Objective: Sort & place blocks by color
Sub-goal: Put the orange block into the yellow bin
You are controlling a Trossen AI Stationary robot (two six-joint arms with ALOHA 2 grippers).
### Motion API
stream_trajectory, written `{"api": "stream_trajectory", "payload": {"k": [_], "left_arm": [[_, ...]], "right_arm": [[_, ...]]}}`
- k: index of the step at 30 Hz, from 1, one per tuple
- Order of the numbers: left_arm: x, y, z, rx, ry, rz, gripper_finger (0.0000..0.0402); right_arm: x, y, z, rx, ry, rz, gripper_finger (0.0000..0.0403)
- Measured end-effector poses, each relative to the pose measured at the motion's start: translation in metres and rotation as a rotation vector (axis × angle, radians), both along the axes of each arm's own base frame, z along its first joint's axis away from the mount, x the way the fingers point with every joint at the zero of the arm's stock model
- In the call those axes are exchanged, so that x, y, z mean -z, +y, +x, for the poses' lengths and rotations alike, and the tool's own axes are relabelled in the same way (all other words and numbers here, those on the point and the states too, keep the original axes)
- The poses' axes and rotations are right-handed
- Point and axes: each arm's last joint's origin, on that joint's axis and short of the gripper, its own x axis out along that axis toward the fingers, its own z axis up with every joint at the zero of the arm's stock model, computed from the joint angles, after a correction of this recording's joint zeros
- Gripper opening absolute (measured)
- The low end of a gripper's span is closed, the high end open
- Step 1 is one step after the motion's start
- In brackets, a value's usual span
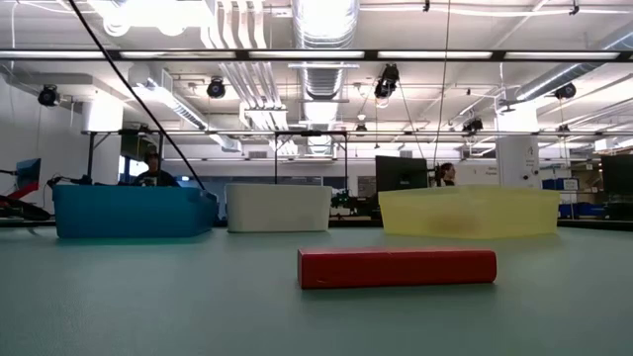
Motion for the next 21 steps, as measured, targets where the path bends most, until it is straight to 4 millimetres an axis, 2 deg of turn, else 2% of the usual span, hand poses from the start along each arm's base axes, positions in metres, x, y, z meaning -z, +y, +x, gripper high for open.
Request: {"api": "stream_trajectory", "payload": {"k": [6, 12, 16, 21], "left_arm": [[-0.001, 0.000, -0.001, 0.013, -0.007, -0.001, 0.0115], [0.000, 0.004, -0.010, 0.029, -0.014, 0.000, 0.0115], [0.006, 0.006, -0.015, 0.032, -0.012, -0.014, 0.0115], [0.007, 0.006, -0.014, 0.030, -0.006, -0.031, 0.0159]], "right_arm": [[-0.006, -0.001, 0.008, 0.005, -0.020, -0.035, 0.0165], [-0.005, -0.002, 0.009, 0.014, -0.017, -0.059, 0.0125], [-0.003, -0.002, 0.010, 0.011, -0.008, -0.056, 0.0123], [-0.003, -0.002, 0.009, 0.012, -0.008, -0.028, 0.0123]]}}
